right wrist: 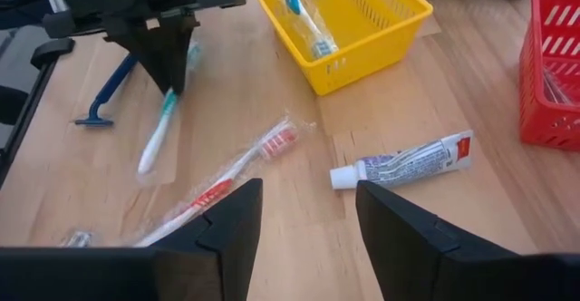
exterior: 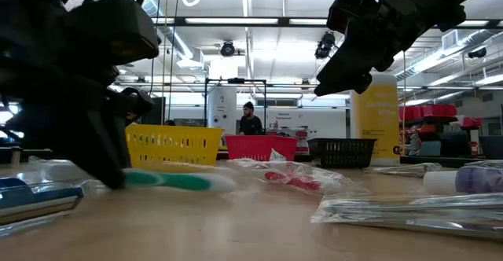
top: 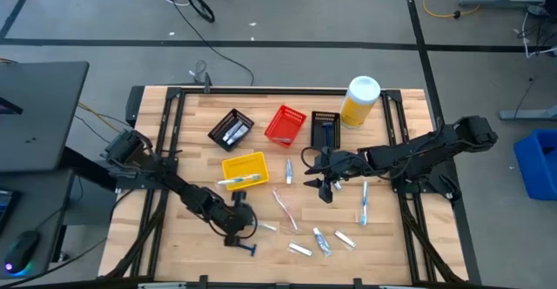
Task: Pick & Place Travel size toiletries
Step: Put the green toothbrush into the yellow bin
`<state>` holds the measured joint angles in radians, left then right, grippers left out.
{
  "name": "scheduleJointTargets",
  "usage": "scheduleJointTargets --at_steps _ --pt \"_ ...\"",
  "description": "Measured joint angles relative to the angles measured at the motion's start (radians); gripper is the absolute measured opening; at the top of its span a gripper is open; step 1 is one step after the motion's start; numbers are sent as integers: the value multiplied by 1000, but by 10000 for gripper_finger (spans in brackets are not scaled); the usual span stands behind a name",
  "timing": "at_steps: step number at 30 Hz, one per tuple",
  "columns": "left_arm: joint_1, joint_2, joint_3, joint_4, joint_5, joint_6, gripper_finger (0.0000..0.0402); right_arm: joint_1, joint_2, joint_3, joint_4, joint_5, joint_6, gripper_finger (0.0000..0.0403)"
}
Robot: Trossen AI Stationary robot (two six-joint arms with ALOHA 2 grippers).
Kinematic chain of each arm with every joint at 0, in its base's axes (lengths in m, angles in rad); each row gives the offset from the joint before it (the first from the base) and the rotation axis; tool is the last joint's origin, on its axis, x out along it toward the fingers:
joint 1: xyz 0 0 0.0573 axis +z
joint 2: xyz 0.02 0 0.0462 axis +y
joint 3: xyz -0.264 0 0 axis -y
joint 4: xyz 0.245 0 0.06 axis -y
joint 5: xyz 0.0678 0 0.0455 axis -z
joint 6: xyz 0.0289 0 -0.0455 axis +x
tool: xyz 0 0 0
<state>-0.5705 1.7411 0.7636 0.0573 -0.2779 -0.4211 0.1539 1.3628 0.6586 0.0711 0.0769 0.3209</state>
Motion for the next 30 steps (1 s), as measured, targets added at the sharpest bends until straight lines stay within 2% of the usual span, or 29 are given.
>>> scheduleJointTargets --at_steps 5,11,15,19,24,30 --pt "0 0 66 -86 -60 -18 18 0 0 0 0 0 -23 189" --pt "31 -25 218 -364 -5 -75 31 0 0 0 0 0 -23 190" --pt "66 -67 292 -555 -59 -92 24 0 0 0 0 0 -23 190" --pt "126 -147 309 -701 -101 -102 29 0 0 0 -1 0 -23 188" --pt "229 -248 309 -795 -160 -131 31 0 0 0 -1 0 -23 190" --pt "358 -267 308 -978 -130 -122 26 0 0 0 0 0 -23 188"
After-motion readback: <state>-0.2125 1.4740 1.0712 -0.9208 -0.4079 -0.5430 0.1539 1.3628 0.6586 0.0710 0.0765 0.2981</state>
